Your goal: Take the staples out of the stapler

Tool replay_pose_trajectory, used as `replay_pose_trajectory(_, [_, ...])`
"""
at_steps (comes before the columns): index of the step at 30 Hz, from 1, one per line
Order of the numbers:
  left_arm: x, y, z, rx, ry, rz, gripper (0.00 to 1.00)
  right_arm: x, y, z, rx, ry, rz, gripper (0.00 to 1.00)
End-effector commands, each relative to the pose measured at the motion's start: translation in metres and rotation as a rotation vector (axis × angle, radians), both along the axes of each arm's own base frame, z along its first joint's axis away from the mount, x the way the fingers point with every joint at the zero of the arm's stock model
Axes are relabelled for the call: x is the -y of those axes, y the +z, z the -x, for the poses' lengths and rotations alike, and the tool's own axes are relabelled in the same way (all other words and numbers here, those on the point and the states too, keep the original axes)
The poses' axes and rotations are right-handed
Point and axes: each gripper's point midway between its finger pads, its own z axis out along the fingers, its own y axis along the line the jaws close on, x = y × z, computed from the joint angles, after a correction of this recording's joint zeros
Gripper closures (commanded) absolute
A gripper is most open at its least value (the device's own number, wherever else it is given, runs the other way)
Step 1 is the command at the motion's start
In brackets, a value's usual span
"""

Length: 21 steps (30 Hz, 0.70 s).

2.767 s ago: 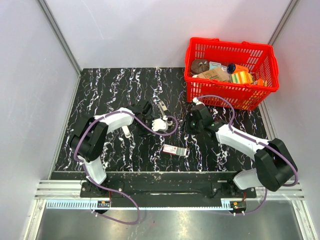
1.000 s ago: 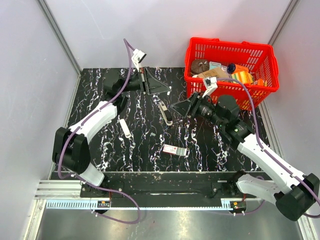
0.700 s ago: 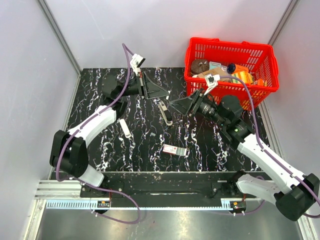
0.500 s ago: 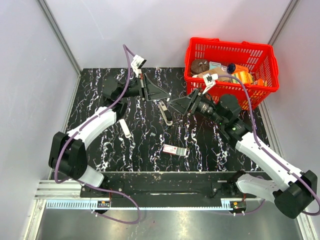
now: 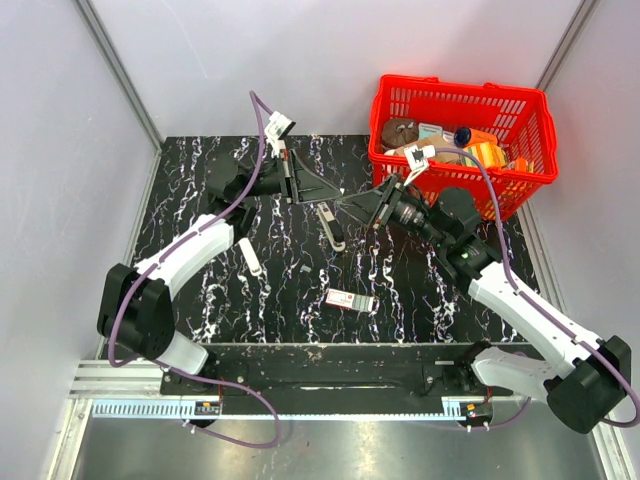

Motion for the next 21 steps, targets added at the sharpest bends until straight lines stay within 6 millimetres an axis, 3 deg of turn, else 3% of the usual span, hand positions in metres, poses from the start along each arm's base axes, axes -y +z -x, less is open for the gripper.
replay_pose_trajectory(1, [-0.004,0.015,0.011,0.082,0.008,0.028,0.94,-0.001,0.024,0.004,0.057,0.028,-0.047,0.66])
replay_pose_trajectory(7, [-0.003,0.011,0.01,0.084,0.01,0.015,0.91,-0.001,0.02,0.004,0.05,0.026,-0.039,0.75])
replay_pose_trajectory(13, [-0.003,-0.001,0.005,0.1,0.024,-0.047,0.66,0.003,0.011,0.006,0.031,0.011,-0.001,0.84])
replay_pose_trajectory(18, [-0.008,-0.01,-0.005,0.138,0.058,-0.103,0.48,0.007,-0.014,0.007,-0.023,-0.006,0.073,0.86])
replay_pose_trajectory(21, [-0.015,-0.032,-0.022,0.133,0.108,-0.196,0.39,0.011,-0.033,0.007,-0.069,-0.022,0.129,0.87])
